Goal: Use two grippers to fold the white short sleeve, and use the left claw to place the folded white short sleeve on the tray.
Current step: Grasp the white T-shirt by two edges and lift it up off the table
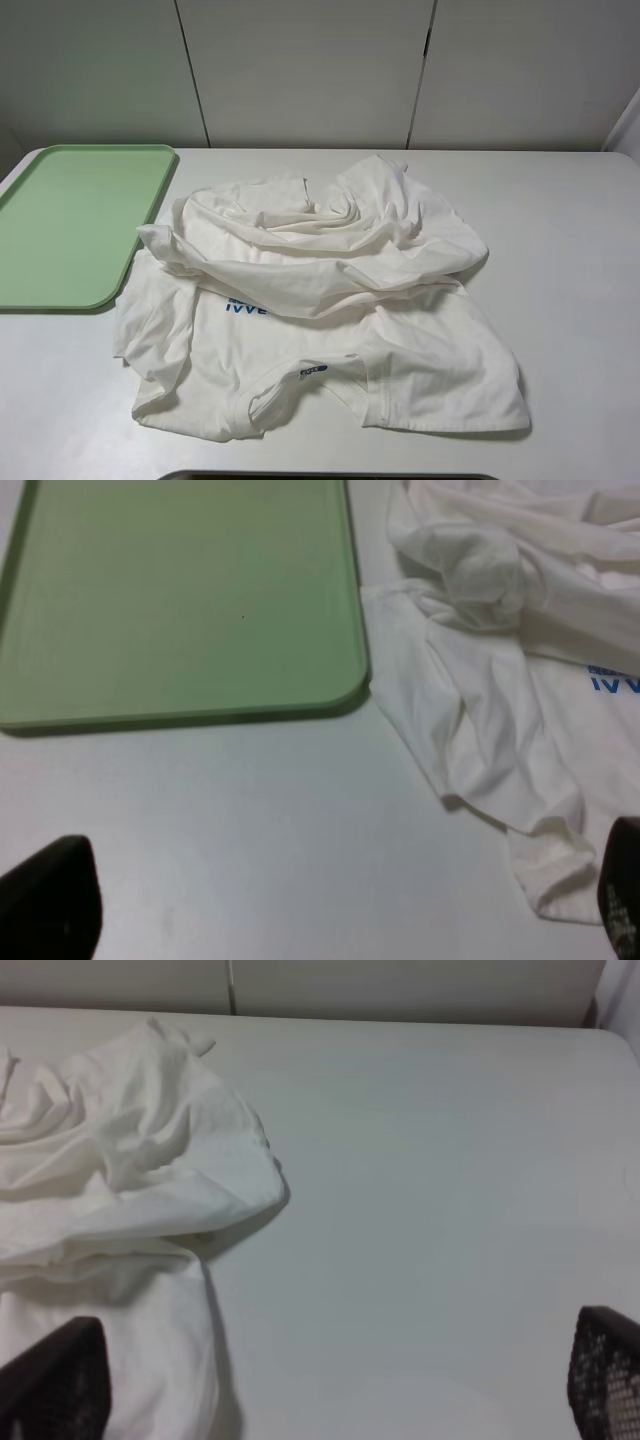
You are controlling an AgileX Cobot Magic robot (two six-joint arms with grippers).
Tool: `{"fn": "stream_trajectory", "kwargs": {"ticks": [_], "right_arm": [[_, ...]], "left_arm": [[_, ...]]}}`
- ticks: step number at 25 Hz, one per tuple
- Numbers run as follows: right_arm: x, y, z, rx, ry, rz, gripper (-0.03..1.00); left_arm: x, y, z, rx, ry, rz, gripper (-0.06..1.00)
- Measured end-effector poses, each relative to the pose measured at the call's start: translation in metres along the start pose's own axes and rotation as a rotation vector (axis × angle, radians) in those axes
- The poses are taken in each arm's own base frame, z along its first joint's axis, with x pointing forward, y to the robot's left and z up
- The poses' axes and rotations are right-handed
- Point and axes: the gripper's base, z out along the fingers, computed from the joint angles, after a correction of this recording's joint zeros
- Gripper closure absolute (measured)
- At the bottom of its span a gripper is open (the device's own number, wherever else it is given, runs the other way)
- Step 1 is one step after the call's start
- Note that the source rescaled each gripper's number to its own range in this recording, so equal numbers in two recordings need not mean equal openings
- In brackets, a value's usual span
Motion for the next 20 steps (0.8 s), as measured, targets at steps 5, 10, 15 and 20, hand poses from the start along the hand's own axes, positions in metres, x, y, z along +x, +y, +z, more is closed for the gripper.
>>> {"fn": "stream_trajectory", "kwargs": {"ticks": [5,10,15,20], "right_arm": [[0.0000,0.0000,0.0000,0.000,0.000,0.000,-0.03],[0.0000,0.0000,0.0000,0.000,0.000,0.000,-0.03],[0.0000,0.0000,0.0000,0.000,0.000,0.000,-0.03],[0.0000,0.0000,0.0000,0.000,0.000,0.000,-0.03]], "left_arm": [[0.0000,0.0000,0.0000,0.000,0.000,0.000,-0.05],[0.0000,0.0000,0.0000,0.000,0.000,0.000,-0.05],[0.0002,0.0000,0.0000,0.000,0.002,0.000,-0.05],[0.0002,0.0000,0.0000,0.000,0.002,0.000,-0.05]]}}
